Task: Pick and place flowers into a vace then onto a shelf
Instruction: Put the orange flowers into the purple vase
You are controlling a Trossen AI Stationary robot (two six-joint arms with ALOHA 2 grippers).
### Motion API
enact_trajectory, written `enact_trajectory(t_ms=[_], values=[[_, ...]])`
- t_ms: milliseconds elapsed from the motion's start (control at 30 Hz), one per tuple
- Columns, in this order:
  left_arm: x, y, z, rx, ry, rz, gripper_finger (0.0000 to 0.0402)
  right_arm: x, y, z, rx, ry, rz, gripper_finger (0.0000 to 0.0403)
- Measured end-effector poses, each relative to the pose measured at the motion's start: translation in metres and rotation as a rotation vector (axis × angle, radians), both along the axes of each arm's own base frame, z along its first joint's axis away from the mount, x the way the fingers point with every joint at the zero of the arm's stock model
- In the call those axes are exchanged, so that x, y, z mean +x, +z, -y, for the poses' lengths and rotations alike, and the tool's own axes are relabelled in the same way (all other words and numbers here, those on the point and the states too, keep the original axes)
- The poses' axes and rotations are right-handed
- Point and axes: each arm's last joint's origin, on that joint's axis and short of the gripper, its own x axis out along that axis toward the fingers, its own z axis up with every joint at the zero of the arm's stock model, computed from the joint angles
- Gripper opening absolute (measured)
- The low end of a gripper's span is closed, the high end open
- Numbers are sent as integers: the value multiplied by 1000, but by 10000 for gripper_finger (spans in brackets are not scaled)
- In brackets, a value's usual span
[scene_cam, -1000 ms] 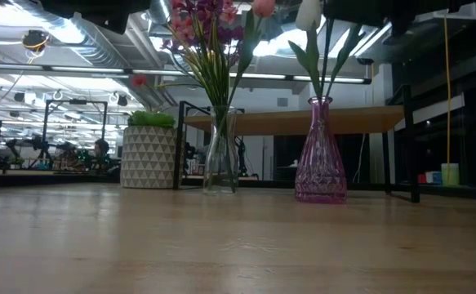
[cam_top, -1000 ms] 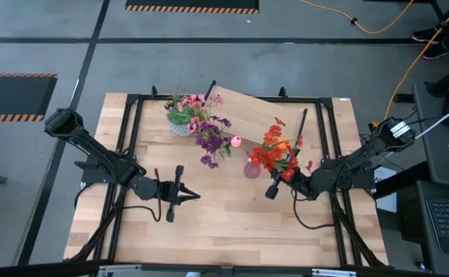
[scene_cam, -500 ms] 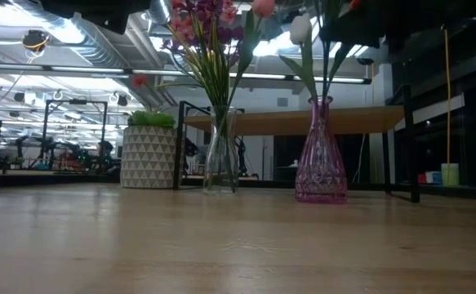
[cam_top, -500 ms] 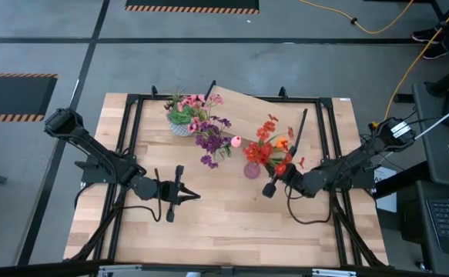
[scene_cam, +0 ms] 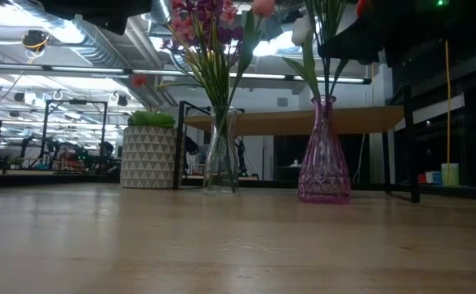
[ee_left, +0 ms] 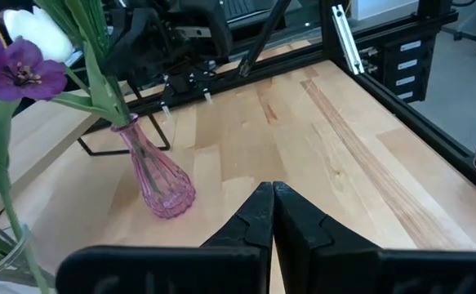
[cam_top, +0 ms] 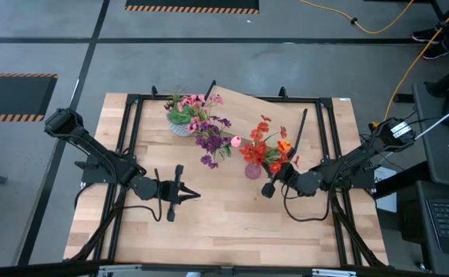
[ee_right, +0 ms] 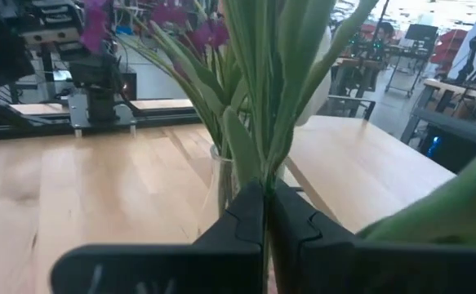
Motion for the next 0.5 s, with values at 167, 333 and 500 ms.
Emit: enact_trajectory(t_ms=[167,333,500], values=[[0,0,0,3,8,0,5,1,0,2,-4,-7,-6,20],[0,0,0,4,7,-1,5,0,-2,2,-8,-7,-17,51],[0,-1,0,7,7,-8,6,0,-2,2,-9,-7,-21,76]])
